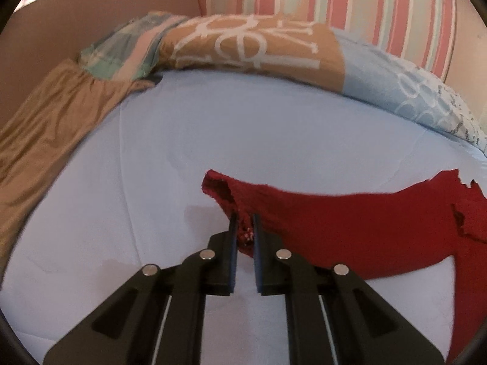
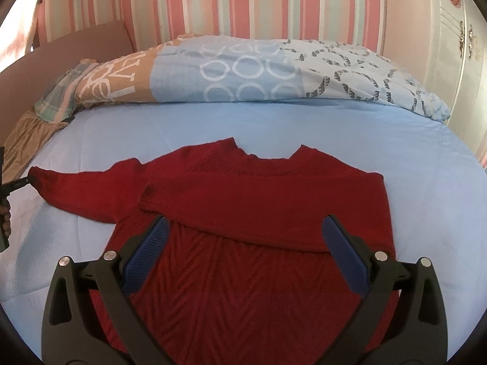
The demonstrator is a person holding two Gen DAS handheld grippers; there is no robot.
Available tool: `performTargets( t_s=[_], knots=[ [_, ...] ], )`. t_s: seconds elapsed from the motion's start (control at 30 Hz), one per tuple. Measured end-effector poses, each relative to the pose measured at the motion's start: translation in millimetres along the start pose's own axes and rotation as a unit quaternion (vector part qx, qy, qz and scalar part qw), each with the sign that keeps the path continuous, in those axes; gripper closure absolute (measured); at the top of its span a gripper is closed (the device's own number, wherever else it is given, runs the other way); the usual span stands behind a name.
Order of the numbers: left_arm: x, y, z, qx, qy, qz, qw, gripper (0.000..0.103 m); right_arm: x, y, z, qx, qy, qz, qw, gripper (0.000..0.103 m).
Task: Fold small clothes
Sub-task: 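Lift the cuff with the left gripper and fold the sleeve across the body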
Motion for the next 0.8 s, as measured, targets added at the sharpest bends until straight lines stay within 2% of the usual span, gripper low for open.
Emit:
performTargets(
  t_s=[0.17, 0.43, 0.63, 0.8],
  knots=[
    [40.9, 24.3, 32.3, 0.019, -0.022, -0.016, 0.9995, 0.095, 15.2, 6.0, 19.4, 0.011, 0.0, -0.009, 1.0, 0.003],
    [156.0, 55.4, 76.9, 0.036, -0.056, -0.056, 0.9962, 0.095, 61.6, 2.9, 40.2, 0.014, -0.01, -0.038, 0.999, 0.003],
    [254.7, 56.9, 93.5, 0.032, -0.087, -0.098, 0.9908, 0.095, 101.7, -4.6, 54.8, 0.013, -0.015, -0.068, 0.997, 0.003],
    [320.4, 46.2, 96.9, 0.026, -0.095, -0.121, 0.9878, 0.095, 125.7, -8.4, 60.9, 0.014, -0.014, -0.069, 0.997, 0.003]
  ],
)
Point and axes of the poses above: each gripper's, at about its wrist camera, not at the fingertips, and z roughly against the way its jaws point, x to its right, y to its top, the point moved 9 cm from there along -z, roughly the way its jaws point, and after that the axes turned 3 degrees about -x, right-handed, at the moved point
